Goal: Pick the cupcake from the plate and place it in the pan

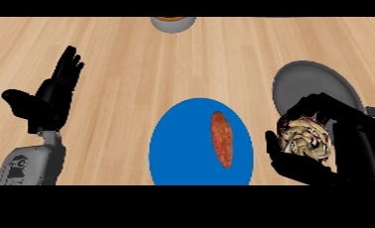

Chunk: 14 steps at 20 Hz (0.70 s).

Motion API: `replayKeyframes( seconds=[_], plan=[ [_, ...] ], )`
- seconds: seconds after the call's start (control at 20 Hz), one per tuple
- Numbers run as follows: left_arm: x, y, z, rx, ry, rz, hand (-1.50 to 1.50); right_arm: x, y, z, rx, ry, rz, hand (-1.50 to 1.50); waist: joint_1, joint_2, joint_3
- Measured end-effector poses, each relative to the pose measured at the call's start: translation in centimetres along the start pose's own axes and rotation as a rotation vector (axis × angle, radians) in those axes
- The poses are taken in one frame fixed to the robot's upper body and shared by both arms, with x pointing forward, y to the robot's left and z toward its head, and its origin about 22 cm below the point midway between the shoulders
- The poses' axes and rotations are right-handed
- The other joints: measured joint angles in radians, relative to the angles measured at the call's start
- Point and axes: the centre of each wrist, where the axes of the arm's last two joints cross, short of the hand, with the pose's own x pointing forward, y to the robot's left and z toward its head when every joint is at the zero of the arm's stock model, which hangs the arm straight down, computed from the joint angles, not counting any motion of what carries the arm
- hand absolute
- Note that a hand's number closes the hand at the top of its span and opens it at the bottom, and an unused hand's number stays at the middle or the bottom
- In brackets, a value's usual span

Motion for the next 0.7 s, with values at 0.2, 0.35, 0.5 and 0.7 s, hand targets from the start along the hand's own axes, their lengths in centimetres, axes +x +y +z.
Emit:
replayKeyframes(
  seconds=[0.2,0.35,0.5,0.7],
  plan=[
    [0.4,-0.7,-0.2,-0.004,-0.006,-0.002,0.00,-5.2,-0.3,-3.7,-0.040,0.030,0.033,1.50,0.002,0.001,0.000],
    [-0.2,-0.4,-0.1,-0.008,-0.007,-0.005,0.00,-9.1,-0.5,-6.2,-0.074,0.045,0.113,1.50,0.008,0.003,0.000],
    [-0.2,-0.2,-0.3,-0.016,-0.011,-0.007,0.00,-12.6,-0.2,-8.7,-0.100,0.065,0.171,1.50,0.015,0.004,0.000],
    [-0.4,-0.1,-0.2,-0.022,-0.009,-0.008,0.00,-16.9,0.3,-11.5,-0.107,0.082,0.199,1.50,0.018,0.004,0.000]
  ],
)
